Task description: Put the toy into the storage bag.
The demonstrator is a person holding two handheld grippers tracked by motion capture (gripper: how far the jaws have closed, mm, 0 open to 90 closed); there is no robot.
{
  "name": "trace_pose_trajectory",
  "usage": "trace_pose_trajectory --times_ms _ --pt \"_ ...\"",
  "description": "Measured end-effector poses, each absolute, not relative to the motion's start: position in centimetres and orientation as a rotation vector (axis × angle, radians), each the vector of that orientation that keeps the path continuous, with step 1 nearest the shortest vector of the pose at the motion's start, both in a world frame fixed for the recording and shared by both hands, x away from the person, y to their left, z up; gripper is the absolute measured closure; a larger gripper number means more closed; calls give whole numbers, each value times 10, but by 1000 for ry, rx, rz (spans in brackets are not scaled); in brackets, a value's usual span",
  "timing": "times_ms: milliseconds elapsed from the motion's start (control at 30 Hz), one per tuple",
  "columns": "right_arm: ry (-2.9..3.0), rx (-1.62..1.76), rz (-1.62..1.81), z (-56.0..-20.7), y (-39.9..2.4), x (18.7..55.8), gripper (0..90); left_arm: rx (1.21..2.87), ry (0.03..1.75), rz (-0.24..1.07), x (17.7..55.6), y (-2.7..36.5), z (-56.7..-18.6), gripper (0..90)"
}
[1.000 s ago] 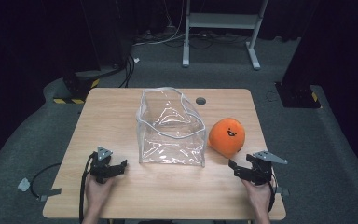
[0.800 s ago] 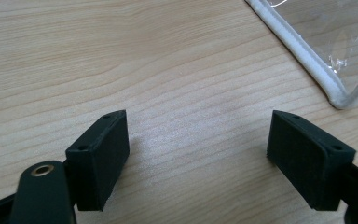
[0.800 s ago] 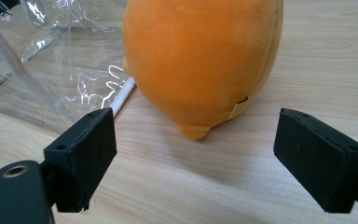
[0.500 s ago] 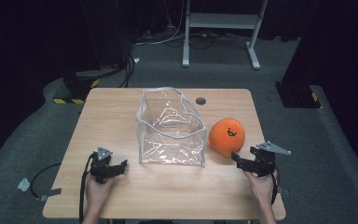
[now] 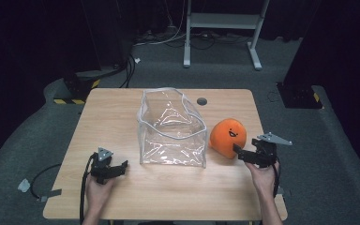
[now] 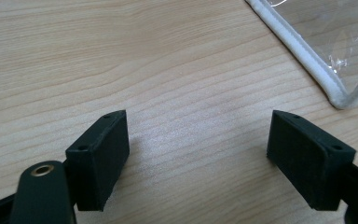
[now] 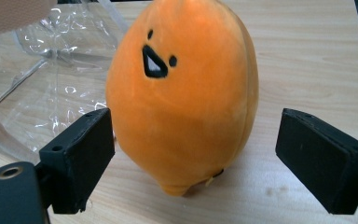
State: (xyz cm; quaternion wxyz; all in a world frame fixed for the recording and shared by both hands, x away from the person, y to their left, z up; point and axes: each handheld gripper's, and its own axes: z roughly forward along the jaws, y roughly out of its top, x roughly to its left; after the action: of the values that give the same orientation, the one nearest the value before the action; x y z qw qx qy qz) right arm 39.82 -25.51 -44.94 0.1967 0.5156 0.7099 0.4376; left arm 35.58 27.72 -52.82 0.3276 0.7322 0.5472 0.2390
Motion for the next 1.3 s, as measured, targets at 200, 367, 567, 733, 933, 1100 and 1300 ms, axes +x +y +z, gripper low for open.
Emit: trace_pose_trajectory --times_ms 200,367,567,733,933,1100,1300 --pt "1986 1434 1259 -447 -255 407 105 1918 1433 626 356 277 -528 208" --pt "1992 1451 1260 -446 -254 414 103 1917 1433 626 356 277 -528 208" --pt "1985 1453 1269 -442 -254 421 100 1918 1433 626 356 277 -528 208" --pt "2001 1452 1277 -443 -253 427 99 1918 1433 626 356 277 -528 208" --pt "2007 1444 1269 -441 -250 435 99 1917 1433 626 356 277 -528 208" --pt "2006 1459 1266 -444 -251 440 99 1917 1433 625 356 277 -528 208" --pt "2007 1470 1270 -446 -251 445 97 1917 1433 626 356 277 -528 208"
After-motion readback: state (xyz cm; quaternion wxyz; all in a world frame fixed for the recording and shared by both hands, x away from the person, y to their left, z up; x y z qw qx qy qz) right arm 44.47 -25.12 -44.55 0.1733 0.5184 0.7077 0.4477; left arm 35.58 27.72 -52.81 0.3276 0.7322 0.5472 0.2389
